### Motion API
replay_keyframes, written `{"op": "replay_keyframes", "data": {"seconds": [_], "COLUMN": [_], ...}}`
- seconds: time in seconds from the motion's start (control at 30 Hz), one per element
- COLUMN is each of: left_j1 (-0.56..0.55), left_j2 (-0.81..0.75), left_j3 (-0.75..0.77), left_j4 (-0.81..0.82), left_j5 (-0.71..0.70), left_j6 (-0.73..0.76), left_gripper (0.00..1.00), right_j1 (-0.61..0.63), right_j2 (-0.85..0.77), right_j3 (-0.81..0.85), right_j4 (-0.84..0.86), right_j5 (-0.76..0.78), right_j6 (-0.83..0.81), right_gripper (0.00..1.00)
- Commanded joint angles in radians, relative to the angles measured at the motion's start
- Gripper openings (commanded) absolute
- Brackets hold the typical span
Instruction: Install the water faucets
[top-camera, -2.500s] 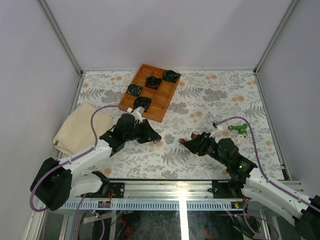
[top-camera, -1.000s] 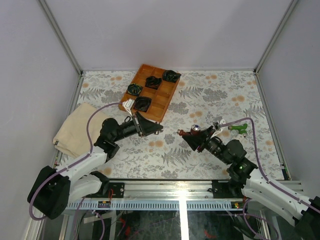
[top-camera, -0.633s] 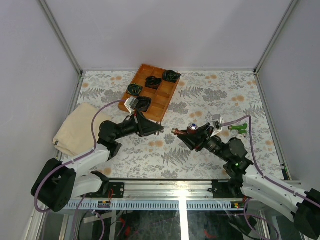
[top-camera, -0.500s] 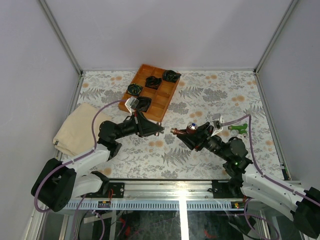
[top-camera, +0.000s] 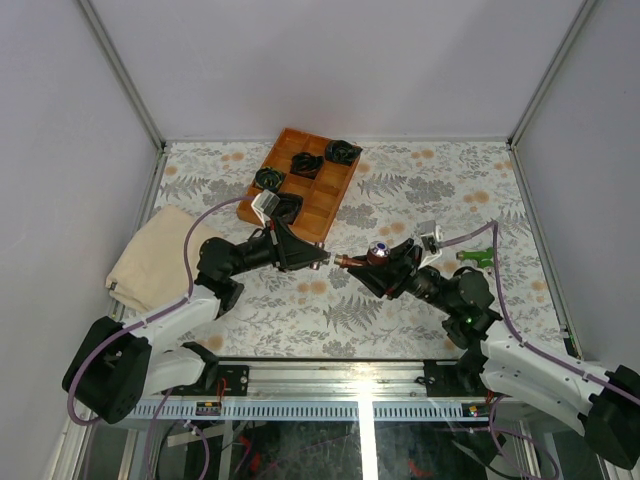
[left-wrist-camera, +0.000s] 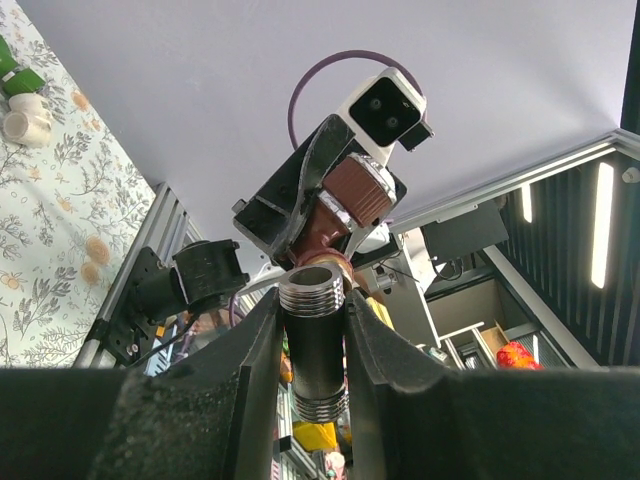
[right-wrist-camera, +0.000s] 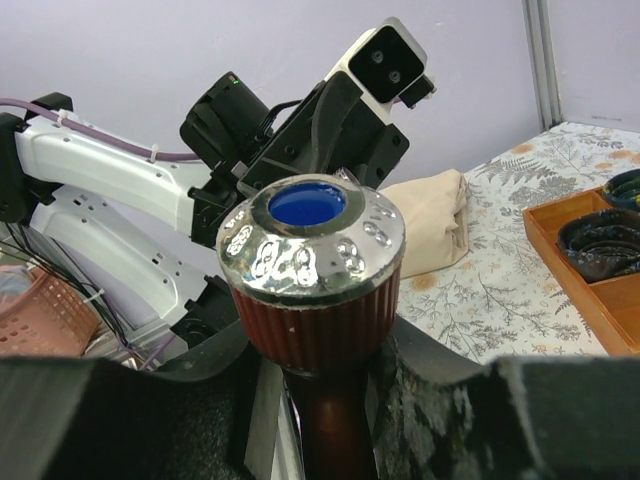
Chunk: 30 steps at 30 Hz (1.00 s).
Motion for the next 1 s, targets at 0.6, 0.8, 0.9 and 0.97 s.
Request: {"op": "replay_keyframes", "data": {"seconds": [0.6, 0.8, 0.9, 0.97], "left_j1": [-0.038, -0.04, -0.039, -0.041], "left_j2": [0.013, 0.009, 0.008, 0.007], "left_j3": [0.049, 0.053, 0.054, 0.054], "left_j4": [0.002, 0.001, -0.001, -0.002], "left_j5": [0.051, 0.061, 0.058, 0.058], "left_j6": [0.027, 0.029, 0.027, 0.027], "left_gripper": [0.0, 0.0, 0.0, 0.0], "right_j1": [0.063, 0.063, 0.063, 0.063], "right_j2": [0.035, 0.031, 0.037, 0.042], "right_j3": [0.042, 0.026, 0.032, 0.038], "right_j4": [0.06, 0.079, 0.07, 0.056], "right_j5": [0.102, 0.147, 0.149, 0.154], "right_j6": [-0.081, -0.085, -0.082, -0.082], "right_gripper": [0.0, 0.0, 0.0, 0.0]}}
